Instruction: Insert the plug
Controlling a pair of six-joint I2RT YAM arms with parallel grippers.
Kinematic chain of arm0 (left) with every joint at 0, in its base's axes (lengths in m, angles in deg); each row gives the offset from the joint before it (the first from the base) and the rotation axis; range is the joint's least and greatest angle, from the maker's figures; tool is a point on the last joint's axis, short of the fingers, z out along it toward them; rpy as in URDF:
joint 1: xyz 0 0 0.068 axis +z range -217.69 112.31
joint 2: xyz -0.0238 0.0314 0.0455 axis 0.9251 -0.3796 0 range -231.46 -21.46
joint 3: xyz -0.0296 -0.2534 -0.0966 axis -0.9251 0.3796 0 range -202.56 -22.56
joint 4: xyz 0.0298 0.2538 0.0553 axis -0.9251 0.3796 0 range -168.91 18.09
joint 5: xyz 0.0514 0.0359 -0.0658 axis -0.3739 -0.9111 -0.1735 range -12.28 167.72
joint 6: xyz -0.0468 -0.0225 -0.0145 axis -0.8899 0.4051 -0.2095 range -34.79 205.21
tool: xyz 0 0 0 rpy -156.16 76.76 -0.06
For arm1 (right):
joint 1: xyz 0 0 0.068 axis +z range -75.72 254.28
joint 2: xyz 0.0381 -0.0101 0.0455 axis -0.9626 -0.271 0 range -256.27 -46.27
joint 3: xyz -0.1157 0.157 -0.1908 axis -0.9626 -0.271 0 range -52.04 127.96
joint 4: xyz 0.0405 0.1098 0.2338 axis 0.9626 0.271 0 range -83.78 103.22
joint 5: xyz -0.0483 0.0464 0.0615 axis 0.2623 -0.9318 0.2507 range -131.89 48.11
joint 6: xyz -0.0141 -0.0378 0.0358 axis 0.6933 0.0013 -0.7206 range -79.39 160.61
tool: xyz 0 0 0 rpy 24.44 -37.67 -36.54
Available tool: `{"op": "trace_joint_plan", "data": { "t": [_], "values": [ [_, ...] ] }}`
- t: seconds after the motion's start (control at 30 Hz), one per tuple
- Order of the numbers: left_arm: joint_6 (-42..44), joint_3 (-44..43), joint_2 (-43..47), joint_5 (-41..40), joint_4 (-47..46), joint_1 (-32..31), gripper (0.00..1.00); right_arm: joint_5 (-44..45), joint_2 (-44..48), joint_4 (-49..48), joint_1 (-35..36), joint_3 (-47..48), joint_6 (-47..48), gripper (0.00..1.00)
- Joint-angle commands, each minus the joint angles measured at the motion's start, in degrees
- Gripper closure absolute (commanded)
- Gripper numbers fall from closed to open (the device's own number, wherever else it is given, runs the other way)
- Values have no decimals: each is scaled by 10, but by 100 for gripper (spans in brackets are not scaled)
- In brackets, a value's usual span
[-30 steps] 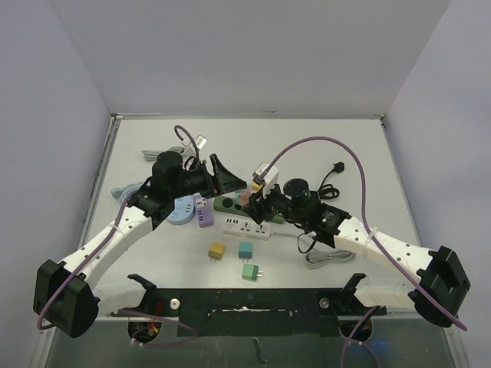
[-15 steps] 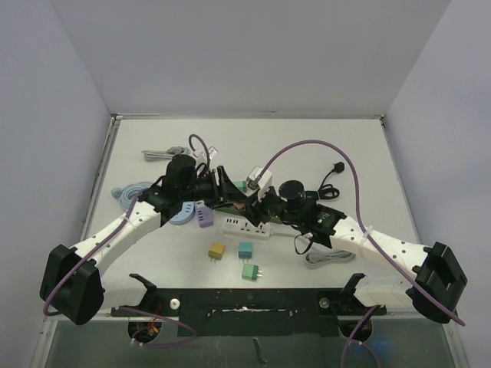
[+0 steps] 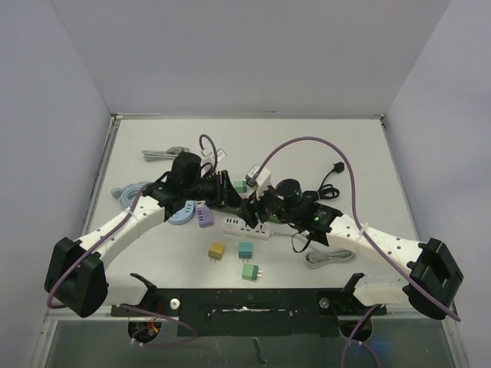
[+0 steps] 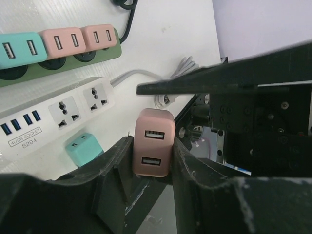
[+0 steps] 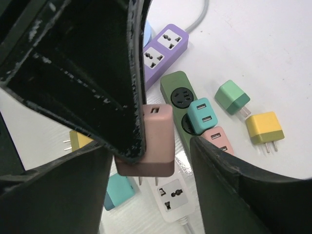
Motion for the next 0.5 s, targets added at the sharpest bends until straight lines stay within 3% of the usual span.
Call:
{"op": "trace_joint_plan", "data": {
  "t": [0.0, 0.13, 0.23, 0.47],
  "values": [
    [103, -54, 6, 40, 17, 1, 82, 23, 6, -25, -11, 36, -32, 28],
    [197, -83, 20, 39, 59, 35, 82, 28, 30, -18, -21, 22, -49, 17],
    [242, -93, 24, 57, 66, 88, 82, 39, 46, -2, -31, 14, -71, 15],
    [301, -121, 5, -34, 41, 129, 82, 91, 79, 3, -62, -17, -151, 15]
  ]
}}
